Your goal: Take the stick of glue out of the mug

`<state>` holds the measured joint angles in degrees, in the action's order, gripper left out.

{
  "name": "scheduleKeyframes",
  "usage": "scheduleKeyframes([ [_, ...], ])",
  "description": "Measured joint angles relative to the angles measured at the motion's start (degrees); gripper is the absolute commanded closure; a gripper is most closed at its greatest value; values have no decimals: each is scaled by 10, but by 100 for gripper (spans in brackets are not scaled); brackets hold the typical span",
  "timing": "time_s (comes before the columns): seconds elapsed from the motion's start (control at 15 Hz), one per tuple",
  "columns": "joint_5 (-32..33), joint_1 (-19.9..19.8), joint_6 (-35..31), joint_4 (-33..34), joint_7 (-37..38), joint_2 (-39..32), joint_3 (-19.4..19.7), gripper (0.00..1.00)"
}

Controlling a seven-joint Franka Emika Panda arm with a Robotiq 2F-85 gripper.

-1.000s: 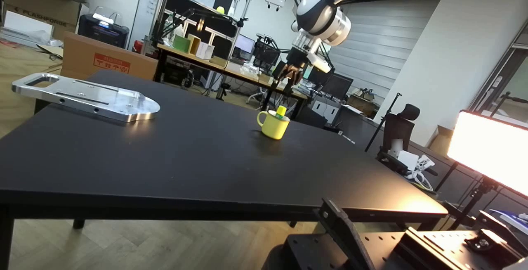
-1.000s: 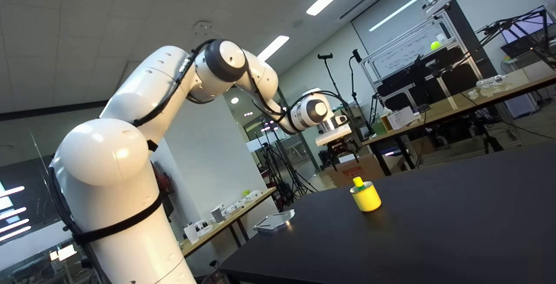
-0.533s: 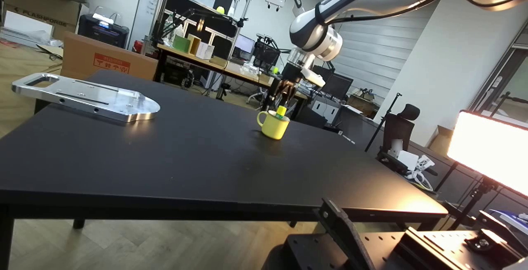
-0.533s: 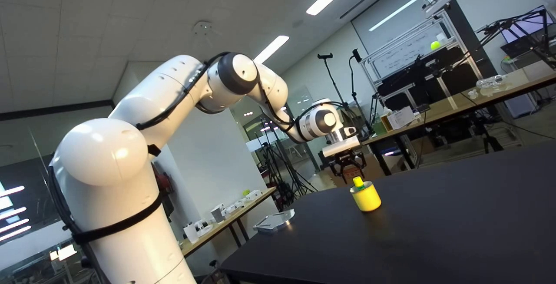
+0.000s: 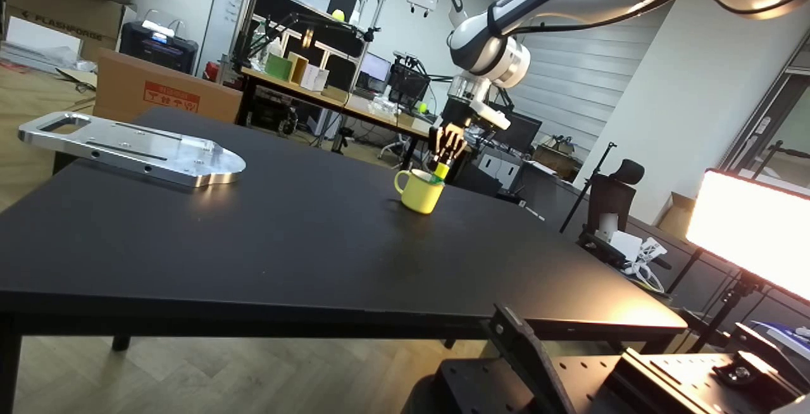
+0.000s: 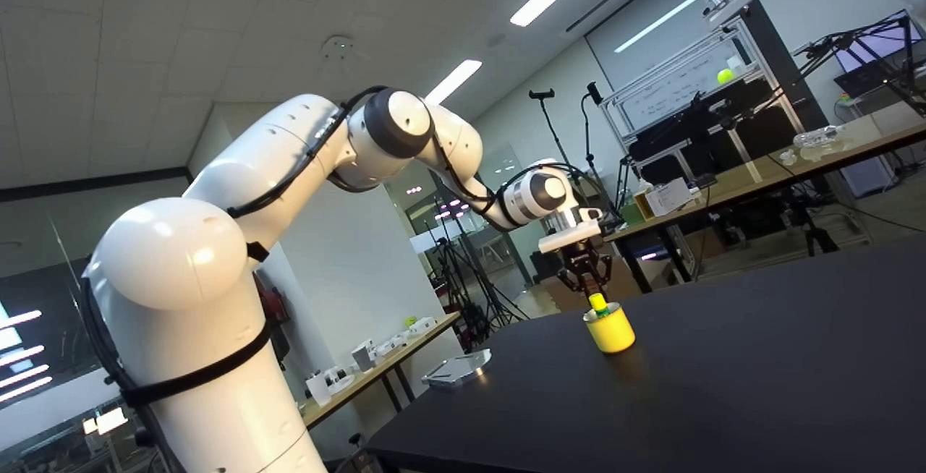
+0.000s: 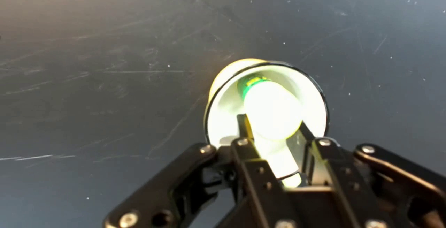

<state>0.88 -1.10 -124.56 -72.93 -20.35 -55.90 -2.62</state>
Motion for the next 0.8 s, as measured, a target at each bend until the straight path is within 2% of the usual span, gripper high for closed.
scheduleKeyframes([
  [0.4, 19, -5, 64, -18, 11, 85, 15, 92],
  [0.8, 20, -40, 74, -123, 11, 227, 35, 92],
])
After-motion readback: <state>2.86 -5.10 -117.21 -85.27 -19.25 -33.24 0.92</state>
